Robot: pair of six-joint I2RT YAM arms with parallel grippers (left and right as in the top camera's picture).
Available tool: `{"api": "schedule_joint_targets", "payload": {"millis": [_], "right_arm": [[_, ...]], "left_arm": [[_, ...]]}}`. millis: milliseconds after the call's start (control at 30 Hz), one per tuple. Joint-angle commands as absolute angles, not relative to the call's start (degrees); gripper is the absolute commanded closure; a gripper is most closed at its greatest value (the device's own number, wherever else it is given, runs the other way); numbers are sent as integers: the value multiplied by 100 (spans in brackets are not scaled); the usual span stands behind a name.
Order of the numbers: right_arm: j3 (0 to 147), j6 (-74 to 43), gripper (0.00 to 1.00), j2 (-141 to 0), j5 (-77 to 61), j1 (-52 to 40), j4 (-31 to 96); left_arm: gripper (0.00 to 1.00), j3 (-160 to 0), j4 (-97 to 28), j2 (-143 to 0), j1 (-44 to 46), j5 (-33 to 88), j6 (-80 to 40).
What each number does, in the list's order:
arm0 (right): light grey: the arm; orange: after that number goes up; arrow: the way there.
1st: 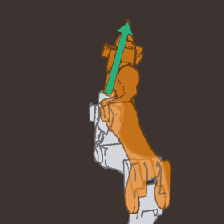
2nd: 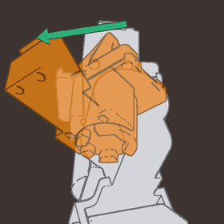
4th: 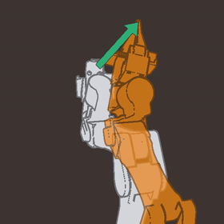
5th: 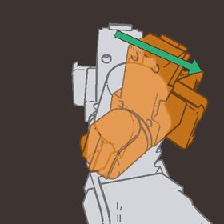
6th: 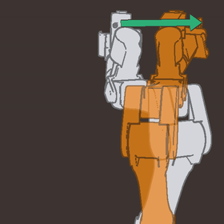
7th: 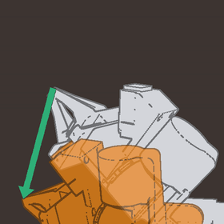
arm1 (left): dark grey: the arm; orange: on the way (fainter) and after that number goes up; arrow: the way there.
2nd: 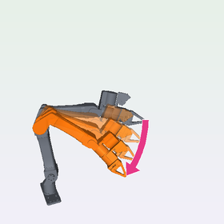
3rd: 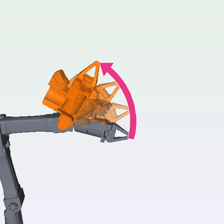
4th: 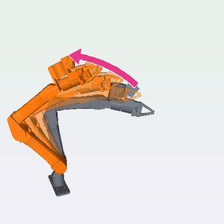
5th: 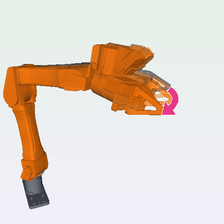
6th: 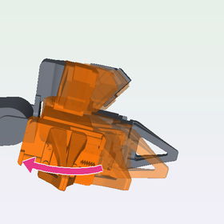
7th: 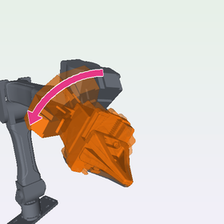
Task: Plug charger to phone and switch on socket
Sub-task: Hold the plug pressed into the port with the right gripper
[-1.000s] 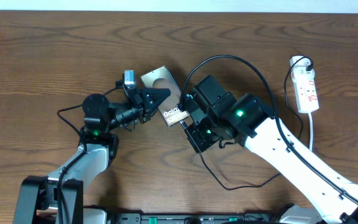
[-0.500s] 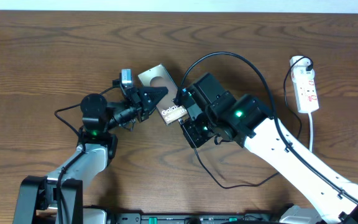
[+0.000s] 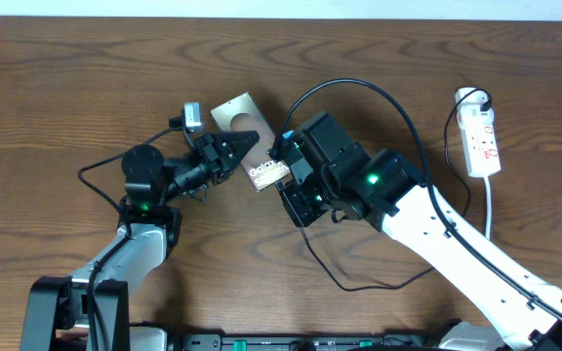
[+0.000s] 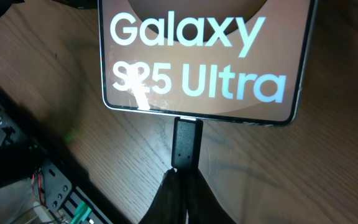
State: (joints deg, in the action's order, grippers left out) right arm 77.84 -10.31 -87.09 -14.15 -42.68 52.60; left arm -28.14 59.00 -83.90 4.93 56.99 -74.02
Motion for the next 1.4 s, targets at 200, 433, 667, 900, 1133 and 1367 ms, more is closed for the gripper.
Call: {"api": "schedule_joint_targets", "payload": {"millis": [200, 433, 667, 900, 1133, 1367], "right_arm": [[7937, -1070, 63, -8735, -1365, -4318, 5443], [7937, -1068, 37, -8735, -1365, -4318, 6180], [7937, -1426, 48, -8735, -1466, -4401, 6178], [7937, -1621, 54, -8735, -1221, -4689, 6110], [7937, -2121, 62, -8735, -161, -4897, 6003], [7926, -2121, 67, -8735, -97, -4897, 5872]], "left_arm": [[93, -2873, 5948, -8337, 681, 6429, -7157], [92, -2873, 5946, -8337, 681, 6182, -6919], [93, -2873, 5944, -8337, 681, 5837, -6921], [93, -2873, 5924, -8337, 681, 5640, -6993], [93, -2873, 5924, -8337, 681, 5629, -7150], [93, -2873, 5927, -8337, 681, 5638, -7290]]}}
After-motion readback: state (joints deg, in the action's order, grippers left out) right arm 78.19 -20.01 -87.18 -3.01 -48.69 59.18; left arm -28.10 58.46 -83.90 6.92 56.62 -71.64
